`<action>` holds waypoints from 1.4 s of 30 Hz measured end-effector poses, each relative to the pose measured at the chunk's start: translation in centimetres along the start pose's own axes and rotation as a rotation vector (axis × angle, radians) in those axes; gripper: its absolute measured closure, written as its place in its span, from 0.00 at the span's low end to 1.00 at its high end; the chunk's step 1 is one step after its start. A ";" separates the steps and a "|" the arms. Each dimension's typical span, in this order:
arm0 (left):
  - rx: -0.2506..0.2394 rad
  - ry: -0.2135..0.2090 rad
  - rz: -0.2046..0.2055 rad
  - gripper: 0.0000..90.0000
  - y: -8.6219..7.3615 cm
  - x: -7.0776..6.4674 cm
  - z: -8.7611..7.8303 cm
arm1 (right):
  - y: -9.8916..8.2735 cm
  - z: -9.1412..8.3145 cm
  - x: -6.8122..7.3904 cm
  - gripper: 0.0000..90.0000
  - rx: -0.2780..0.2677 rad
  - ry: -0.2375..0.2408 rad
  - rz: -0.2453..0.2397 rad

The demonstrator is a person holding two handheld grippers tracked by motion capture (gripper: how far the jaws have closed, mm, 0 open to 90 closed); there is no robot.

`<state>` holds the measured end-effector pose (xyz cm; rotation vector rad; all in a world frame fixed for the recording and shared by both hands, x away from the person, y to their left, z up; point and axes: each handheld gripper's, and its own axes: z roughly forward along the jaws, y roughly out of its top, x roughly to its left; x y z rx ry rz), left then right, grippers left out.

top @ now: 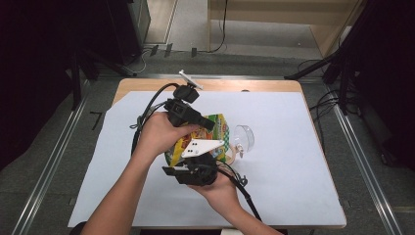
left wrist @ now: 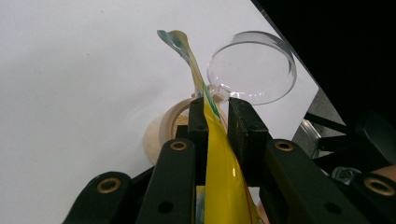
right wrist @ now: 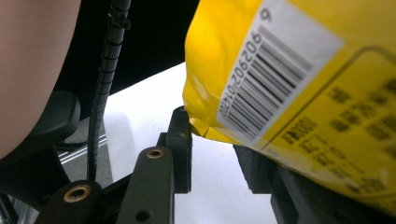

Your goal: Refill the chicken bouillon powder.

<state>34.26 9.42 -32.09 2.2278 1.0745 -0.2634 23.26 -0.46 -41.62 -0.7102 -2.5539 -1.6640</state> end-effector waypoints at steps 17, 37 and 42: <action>-0.019 0.004 0.011 0.89 -0.6 -0.2 -0.2 | -0.2 0.3 0.3 0.77 0.002 -0.001 -0.012; -0.030 0.021 0.028 0.89 -0.7 -0.8 -0.1 | -0.5 0.2 0.2 0.78 0.005 -0.006 -0.017; -0.030 0.024 0.034 0.89 -0.8 -1.2 -0.2 | -0.4 0.1 0.3 0.79 0.002 -0.002 -0.018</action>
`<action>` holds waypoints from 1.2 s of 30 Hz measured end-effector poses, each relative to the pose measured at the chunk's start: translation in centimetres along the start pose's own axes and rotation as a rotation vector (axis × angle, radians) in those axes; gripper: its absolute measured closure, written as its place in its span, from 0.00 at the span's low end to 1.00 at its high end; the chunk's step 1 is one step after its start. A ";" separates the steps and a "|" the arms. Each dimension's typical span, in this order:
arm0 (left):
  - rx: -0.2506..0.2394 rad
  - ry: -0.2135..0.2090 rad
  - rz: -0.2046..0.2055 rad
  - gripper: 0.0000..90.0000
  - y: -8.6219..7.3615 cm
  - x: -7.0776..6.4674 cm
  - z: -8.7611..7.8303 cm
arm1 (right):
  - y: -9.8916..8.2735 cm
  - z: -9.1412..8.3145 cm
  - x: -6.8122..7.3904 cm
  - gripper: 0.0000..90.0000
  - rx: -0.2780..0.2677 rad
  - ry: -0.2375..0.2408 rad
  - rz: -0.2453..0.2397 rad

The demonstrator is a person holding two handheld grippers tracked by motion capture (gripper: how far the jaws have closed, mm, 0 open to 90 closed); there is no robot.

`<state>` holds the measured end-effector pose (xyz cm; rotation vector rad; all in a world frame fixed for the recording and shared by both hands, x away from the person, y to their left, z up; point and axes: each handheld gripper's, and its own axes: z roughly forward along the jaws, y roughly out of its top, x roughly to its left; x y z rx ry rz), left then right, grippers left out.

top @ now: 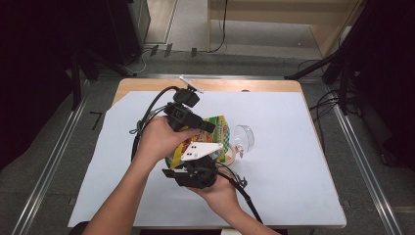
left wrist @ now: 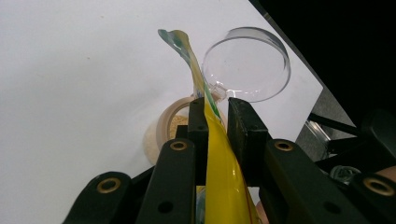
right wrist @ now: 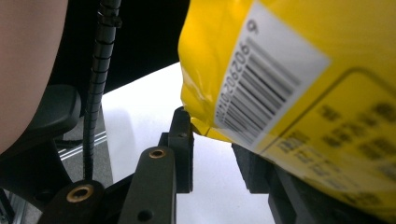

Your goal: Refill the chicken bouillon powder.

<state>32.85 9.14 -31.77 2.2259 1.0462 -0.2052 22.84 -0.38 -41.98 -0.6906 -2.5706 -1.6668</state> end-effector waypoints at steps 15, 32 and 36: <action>0.034 -0.062 -0.023 0.91 -0.1 0.0 -0.2 | -0.2 0.2 0.0 0.80 0.007 -0.009 -0.023; 0.038 -0.043 -0.016 0.91 0.0 -0.1 -0.1 | 0.0 0.1 0.2 0.80 0.000 0.004 -0.012; 0.037 -0.046 -0.016 0.91 0.0 -0.1 0.0 | 0.0 0.0 0.2 0.80 0.003 0.001 -0.017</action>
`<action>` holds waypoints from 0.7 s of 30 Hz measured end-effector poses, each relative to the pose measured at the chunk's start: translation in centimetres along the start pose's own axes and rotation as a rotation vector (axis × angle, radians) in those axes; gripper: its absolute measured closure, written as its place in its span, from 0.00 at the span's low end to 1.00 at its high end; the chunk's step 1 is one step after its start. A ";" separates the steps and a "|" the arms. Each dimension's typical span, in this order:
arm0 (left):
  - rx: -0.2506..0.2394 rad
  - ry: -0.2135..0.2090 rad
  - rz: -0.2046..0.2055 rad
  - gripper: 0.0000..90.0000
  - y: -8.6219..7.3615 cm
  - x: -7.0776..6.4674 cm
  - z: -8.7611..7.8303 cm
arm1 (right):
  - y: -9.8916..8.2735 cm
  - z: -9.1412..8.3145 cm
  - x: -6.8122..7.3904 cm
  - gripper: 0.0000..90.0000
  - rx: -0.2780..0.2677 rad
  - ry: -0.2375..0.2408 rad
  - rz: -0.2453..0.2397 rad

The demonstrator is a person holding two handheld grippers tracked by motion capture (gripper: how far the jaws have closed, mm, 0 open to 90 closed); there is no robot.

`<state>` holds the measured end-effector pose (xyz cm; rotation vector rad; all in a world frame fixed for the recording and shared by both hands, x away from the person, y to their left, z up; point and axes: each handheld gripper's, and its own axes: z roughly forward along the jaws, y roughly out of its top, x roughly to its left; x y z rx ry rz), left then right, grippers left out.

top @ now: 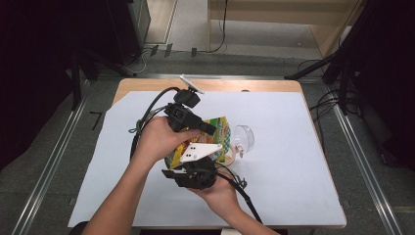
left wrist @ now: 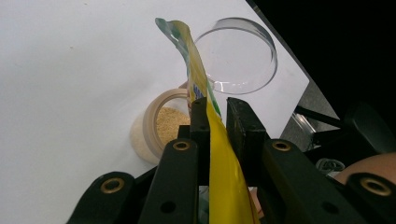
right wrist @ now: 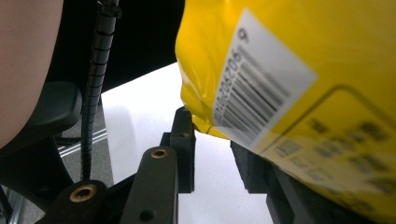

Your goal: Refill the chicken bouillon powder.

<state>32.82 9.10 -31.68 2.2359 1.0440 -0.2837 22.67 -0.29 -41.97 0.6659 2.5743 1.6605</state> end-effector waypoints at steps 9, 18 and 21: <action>-0.004 0.003 0.008 0.90 0.0 0.0 0.0 | 0.0 -0.1 0.1 0.80 0.002 0.001 -0.002; -0.005 0.003 0.004 0.91 0.0 0.0 0.0 | 0.0 -0.1 0.1 0.80 0.003 0.001 0.000; -0.004 0.003 0.004 0.91 0.0 0.0 0.0 | 0.0 -0.1 0.0 0.80 0.003 -0.001 -0.002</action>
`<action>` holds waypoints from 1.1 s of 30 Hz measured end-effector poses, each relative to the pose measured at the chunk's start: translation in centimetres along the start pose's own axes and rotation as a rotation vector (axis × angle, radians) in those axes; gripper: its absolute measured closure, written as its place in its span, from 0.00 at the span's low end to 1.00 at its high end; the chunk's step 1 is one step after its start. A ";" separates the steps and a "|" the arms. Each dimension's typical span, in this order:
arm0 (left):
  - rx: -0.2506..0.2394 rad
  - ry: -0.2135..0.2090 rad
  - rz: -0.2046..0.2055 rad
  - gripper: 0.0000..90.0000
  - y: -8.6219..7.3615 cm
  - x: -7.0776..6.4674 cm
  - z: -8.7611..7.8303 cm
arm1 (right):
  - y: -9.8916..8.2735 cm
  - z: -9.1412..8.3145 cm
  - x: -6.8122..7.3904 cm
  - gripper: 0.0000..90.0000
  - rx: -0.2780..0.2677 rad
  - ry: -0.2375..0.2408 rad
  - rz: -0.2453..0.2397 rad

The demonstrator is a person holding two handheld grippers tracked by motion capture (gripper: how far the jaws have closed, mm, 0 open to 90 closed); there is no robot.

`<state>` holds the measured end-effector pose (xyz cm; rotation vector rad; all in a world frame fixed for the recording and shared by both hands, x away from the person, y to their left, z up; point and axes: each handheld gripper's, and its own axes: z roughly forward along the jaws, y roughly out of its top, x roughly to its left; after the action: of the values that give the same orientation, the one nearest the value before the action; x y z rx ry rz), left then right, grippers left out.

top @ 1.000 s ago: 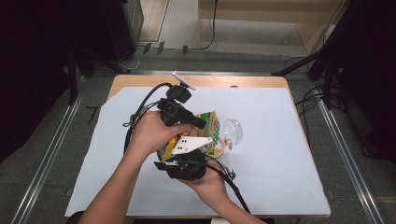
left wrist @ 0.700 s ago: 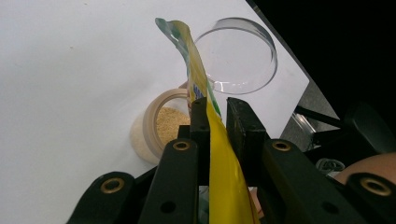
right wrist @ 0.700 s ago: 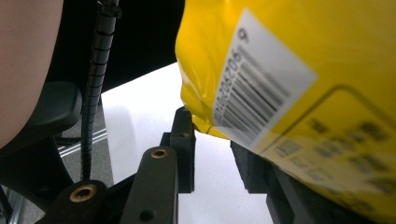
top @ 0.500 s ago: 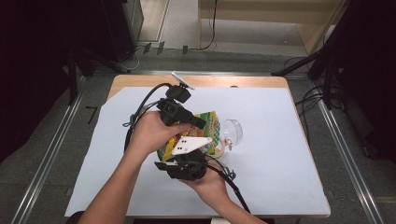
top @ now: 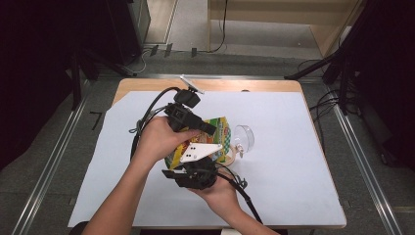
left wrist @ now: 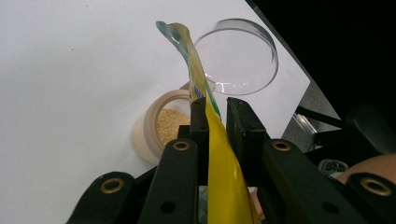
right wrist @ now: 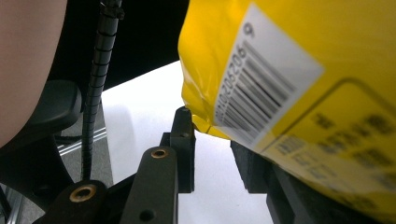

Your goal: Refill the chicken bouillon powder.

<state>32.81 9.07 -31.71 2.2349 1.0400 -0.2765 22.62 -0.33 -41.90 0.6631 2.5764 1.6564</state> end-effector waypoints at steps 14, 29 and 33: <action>-0.006 -0.002 0.013 0.90 0.0 -0.3 -0.1 | -0.1 0.0 0.0 0.80 -0.002 -0.009 -0.008; -0.020 -0.002 -0.006 0.89 0.1 0.2 -0.2 | 0.2 -0.1 0.1 0.80 -0.006 -0.001 0.005; -0.017 -0.004 -0.009 0.89 0.2 0.4 0.0 | 0.1 0.0 0.0 0.79 -0.005 -0.001 0.010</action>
<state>33.25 9.24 -31.77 2.2142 1.0470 -0.2744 22.62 -0.31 -41.75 0.6774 2.5709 1.6644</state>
